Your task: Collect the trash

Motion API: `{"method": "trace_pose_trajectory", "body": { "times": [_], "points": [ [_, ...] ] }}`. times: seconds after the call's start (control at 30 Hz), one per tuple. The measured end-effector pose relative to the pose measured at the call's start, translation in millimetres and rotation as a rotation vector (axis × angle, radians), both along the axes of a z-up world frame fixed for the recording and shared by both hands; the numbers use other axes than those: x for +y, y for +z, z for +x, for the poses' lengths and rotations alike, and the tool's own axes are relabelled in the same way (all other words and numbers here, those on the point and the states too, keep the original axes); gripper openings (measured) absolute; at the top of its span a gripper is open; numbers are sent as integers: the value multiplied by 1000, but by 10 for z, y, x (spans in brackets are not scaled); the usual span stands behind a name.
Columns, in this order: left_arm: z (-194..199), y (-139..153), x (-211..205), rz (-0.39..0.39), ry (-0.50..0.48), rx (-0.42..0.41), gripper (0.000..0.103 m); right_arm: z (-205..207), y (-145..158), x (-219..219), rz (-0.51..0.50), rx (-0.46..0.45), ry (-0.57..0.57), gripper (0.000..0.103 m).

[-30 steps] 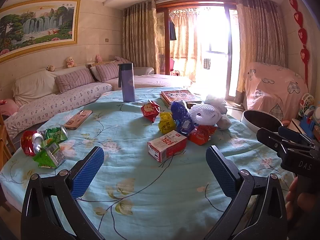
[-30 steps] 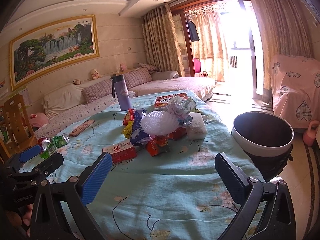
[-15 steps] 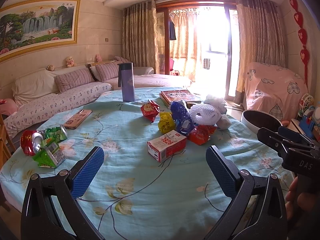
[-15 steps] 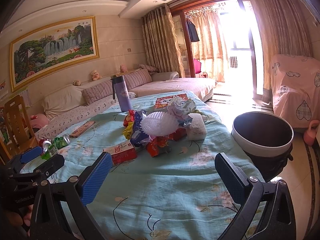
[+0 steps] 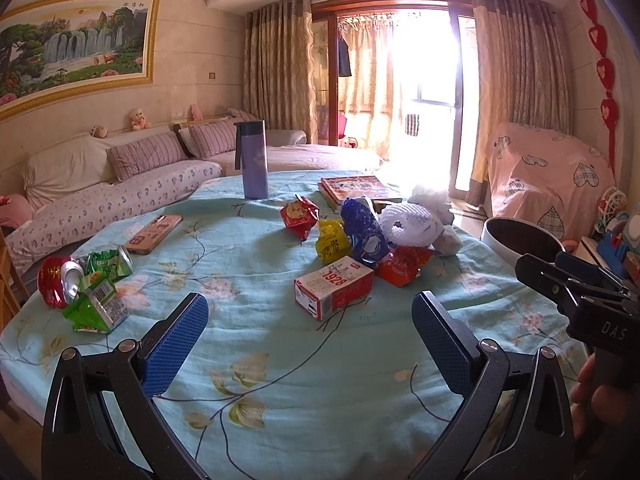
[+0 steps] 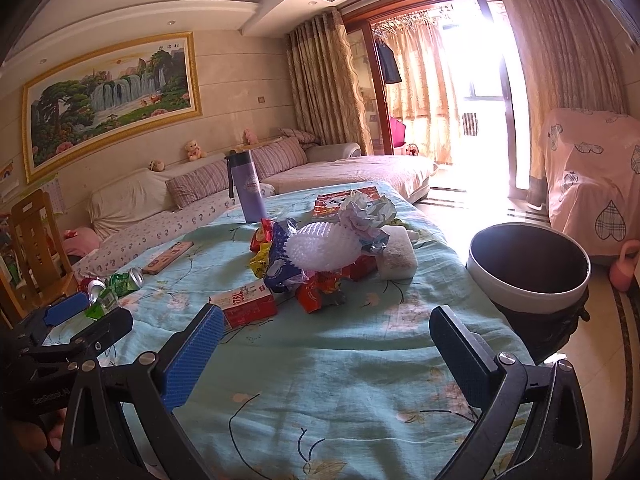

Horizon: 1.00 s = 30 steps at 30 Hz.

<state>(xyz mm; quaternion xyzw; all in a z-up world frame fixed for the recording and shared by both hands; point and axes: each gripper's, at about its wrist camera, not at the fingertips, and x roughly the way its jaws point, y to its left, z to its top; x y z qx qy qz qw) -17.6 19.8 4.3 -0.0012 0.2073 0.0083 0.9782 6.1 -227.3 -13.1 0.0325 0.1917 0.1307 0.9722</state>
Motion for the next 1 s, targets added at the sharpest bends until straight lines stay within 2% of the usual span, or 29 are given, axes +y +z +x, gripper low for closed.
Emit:
{"method": "trace_pose_trajectory", "body": {
  "times": [0.27,0.57,0.67,0.8,0.9,1.0],
  "points": [
    [188,-101,37,6,-58,67,103,120,-35,46,-2,46,33,103],
    [627,-200,123,35,-111,137,103,472,-14,110,-12,92,55,102],
    [791,-253,144,34,-123,172,103,620,-50,126,-4,117,60,96],
    [989,-324,117,45,-141,208,103,829,-152,132,11,179,70,82],
    [1148,-387,87,61,-160,241,103,978,-254,148,20,228,81,79],
    [1306,-462,63,78,-173,271,103,1147,-345,156,21,275,86,69]
  ]
}}
